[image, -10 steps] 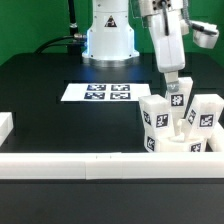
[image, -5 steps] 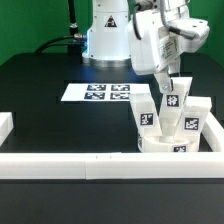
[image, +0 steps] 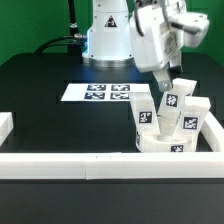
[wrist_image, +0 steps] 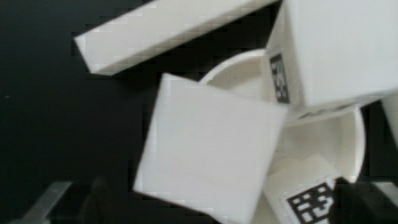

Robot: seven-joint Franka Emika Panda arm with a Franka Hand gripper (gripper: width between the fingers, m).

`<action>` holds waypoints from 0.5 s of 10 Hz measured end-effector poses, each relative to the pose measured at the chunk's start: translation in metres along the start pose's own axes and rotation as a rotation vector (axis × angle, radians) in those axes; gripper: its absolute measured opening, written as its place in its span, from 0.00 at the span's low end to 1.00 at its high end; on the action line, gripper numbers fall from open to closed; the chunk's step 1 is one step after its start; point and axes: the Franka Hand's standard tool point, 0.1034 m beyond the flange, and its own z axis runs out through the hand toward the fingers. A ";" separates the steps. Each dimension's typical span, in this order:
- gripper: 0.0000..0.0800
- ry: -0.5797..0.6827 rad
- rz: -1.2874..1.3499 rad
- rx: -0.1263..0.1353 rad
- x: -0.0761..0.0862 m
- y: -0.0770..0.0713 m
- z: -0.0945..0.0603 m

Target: Assemble stool

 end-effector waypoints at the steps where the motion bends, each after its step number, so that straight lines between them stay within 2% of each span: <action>1: 0.80 -0.004 -0.096 0.008 -0.002 -0.002 -0.003; 3: 0.81 0.003 -0.207 0.001 0.001 0.000 0.001; 4: 0.81 0.005 -0.310 0.000 0.001 0.000 0.001; 5: 0.81 0.023 -0.470 -0.012 0.001 0.001 0.003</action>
Offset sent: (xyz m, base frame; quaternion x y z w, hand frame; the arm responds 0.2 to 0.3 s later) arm 0.0000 0.0000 0.0000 0.0000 0.0000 -0.1938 0.9810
